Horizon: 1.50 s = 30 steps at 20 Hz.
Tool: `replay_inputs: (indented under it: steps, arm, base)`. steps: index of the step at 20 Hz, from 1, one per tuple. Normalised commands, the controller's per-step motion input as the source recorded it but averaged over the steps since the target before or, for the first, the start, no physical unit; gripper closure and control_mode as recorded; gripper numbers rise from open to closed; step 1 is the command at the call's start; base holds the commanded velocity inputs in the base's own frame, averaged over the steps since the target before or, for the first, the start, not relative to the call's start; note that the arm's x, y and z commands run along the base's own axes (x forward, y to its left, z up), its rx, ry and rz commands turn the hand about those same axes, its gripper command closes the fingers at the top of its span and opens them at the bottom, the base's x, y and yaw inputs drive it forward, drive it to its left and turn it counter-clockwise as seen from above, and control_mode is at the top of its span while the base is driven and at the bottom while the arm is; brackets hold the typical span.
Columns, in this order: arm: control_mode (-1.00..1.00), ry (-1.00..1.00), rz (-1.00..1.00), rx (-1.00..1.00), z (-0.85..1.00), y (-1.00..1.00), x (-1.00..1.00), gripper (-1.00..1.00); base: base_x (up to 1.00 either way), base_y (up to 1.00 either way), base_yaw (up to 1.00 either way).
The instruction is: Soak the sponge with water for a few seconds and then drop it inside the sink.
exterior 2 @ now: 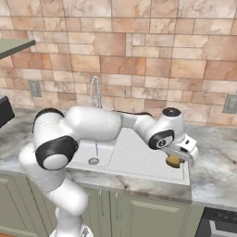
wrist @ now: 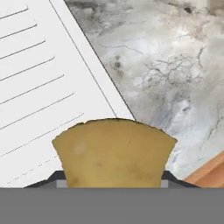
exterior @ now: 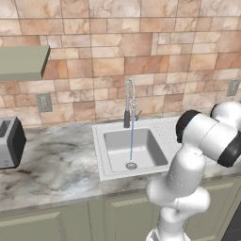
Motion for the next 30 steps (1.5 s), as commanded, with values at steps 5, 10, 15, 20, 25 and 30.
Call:
replay_inputs:
  steps: [5, 10, 15, 20, 25, 30]
  arm:
    - [-1.00, -0.08, 0.00, -0.19, 0.65, 1.00, -0.19, 1.00]
    - [-1.00, -0.08, 0.00, -0.14, 0.73, 0.81, -0.05, 1.00]
    - [-1.00, -0.13, 0.00, -0.14, 0.71, 0.57, 0.00, 1.00]
    - [-1.00, -0.08, 0.00, -0.03, 0.49, 0.37, 0.00, 1.00]
    - [-1.00, -0.04, 0.00, 0.00, 0.12, 0.47, 0.00, 1.00]
    - [-1.00, -0.01, 0.00, -0.01, 0.00, 0.43, 0.00, 1.00]
  base:
    - [0.00, 0.00, 0.00]
    - [0.00, 0.00, 0.00]
    - [0.00, 0.00, 0.00]
    - [0.00, 0.00, 0.00]
    - [0.00, 0.00, 0.00]
    - [0.00, 0.00, 0.00]
